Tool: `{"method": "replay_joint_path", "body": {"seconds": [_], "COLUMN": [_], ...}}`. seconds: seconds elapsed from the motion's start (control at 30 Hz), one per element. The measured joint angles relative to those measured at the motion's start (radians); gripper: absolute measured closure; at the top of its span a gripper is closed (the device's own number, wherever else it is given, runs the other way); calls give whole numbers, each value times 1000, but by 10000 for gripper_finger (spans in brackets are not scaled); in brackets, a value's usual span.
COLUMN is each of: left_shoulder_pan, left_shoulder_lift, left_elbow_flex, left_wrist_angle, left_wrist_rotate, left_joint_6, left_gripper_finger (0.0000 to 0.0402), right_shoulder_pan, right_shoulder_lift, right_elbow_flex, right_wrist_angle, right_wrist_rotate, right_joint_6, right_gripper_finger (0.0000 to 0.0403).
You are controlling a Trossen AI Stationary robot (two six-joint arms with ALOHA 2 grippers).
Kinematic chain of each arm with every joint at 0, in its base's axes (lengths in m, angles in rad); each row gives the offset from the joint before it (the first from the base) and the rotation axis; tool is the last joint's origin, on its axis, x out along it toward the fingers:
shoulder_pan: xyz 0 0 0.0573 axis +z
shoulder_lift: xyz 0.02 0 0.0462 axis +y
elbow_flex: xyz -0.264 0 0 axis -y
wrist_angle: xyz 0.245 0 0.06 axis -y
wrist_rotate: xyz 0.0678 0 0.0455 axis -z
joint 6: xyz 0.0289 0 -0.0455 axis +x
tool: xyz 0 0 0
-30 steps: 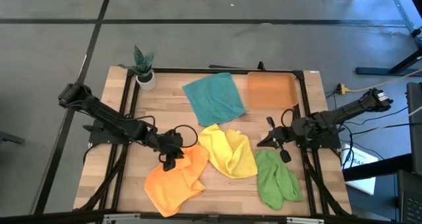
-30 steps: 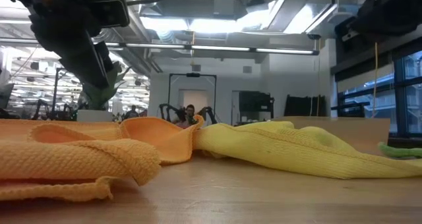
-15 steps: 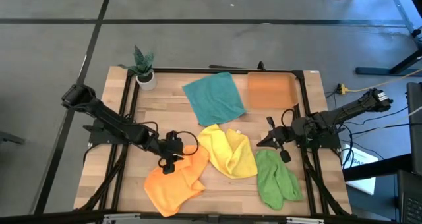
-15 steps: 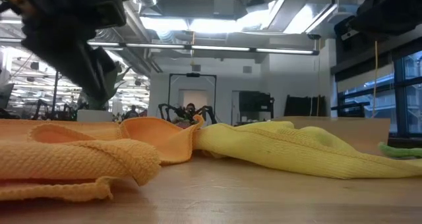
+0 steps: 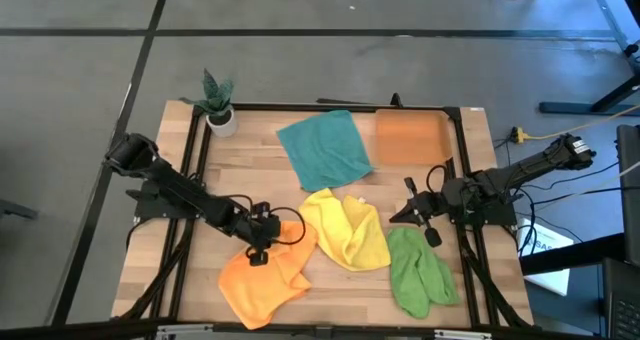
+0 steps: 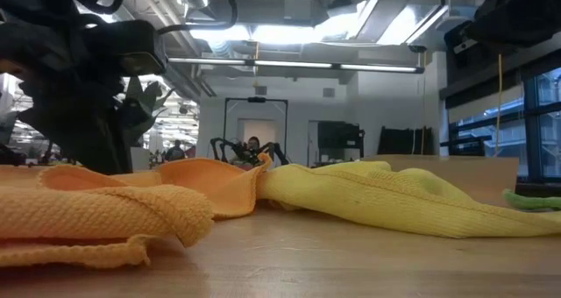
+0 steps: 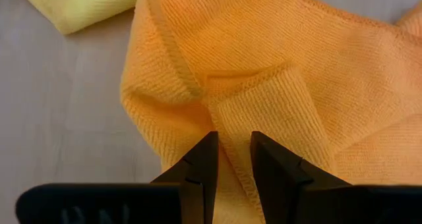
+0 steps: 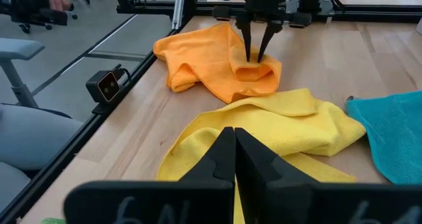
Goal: Roll microfiber towels into tight, uniform cylinder then place into a basket
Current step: Roll the orange microfiber towel
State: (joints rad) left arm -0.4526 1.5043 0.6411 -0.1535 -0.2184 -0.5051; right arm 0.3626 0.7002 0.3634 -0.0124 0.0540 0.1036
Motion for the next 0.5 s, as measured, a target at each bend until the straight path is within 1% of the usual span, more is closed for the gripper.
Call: {"method": "replay_joint_path", "body": {"seconds": [0.17, 0.37, 0.5], "left_shoulder_pan": [0, 0, 1], "left_shoulder_lift": [-18, -26, -26], "left_elbow_flex": [2, 34, 36], "left_wrist_angle": [0, -15, -20], "left_wrist_rotate": [-1, -44, -57], "left_joint_6": [17, 77, 65], "left_gripper_finger": [320, 321, 321], "right_shoulder_pan": [0, 0, 0], "right_shoulder_lift": [0, 0, 0], "right_elbow_flex": [0, 0, 0], "right_wrist_angle": [0, 0, 0], "right_wrist_rotate": [-1, -2, -3], "right_joint_6": [0, 0, 0], "right_gripper_finger": [398, 398, 398]}}
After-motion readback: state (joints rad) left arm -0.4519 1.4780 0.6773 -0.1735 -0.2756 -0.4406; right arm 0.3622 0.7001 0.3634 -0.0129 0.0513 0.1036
